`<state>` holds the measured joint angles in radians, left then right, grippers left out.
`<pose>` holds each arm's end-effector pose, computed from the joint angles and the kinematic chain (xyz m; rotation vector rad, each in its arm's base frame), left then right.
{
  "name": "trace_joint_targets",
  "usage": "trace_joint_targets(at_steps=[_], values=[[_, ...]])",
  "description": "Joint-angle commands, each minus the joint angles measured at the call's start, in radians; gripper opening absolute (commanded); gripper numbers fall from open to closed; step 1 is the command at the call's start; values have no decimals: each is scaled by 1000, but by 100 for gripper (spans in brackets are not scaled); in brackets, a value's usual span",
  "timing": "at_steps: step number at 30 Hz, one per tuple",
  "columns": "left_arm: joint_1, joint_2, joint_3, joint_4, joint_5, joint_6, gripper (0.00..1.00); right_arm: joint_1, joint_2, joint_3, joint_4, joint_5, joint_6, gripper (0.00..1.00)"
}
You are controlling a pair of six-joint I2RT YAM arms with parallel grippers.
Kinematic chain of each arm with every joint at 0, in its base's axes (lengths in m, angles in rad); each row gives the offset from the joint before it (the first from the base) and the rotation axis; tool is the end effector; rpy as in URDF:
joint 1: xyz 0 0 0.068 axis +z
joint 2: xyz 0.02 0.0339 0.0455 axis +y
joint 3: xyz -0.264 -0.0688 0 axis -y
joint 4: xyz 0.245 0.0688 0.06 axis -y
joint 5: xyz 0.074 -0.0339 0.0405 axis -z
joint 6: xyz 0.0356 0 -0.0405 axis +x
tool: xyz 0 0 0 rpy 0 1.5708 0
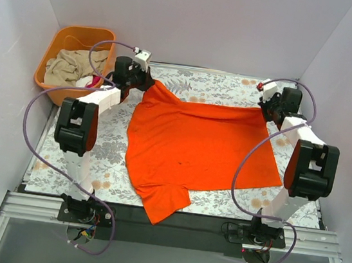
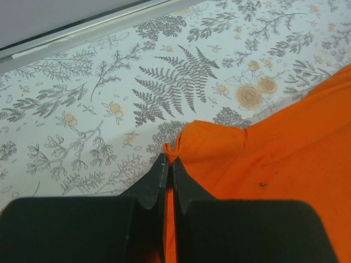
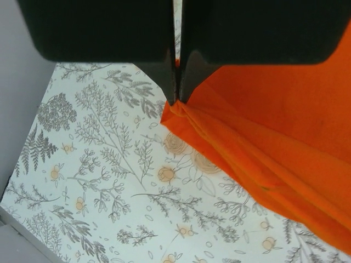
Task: Fold and stack the t-shirts
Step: Flatten the tshirt out, then fold the tshirt
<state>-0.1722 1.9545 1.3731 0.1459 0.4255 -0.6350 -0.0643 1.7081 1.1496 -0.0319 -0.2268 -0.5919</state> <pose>0.4438 -0.0921 0.2290 -0.1974 2.0823 -0.9305 0.3857 -0.0168 0.2356 -0.6846 2.0352 -0.1375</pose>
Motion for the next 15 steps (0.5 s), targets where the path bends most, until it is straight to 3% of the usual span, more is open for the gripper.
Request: trace_joint_targets(at_steps=[1,8,15], values=[[0,45,128,24,-25,26,0,-3,65,123,75,47,-25,1],[2,132,211,11,-53,70,0,-3,240,275,58,99,-32,1],[0,46,179,-29,28,60,0,-8,278,346,33,106,-51,1]])
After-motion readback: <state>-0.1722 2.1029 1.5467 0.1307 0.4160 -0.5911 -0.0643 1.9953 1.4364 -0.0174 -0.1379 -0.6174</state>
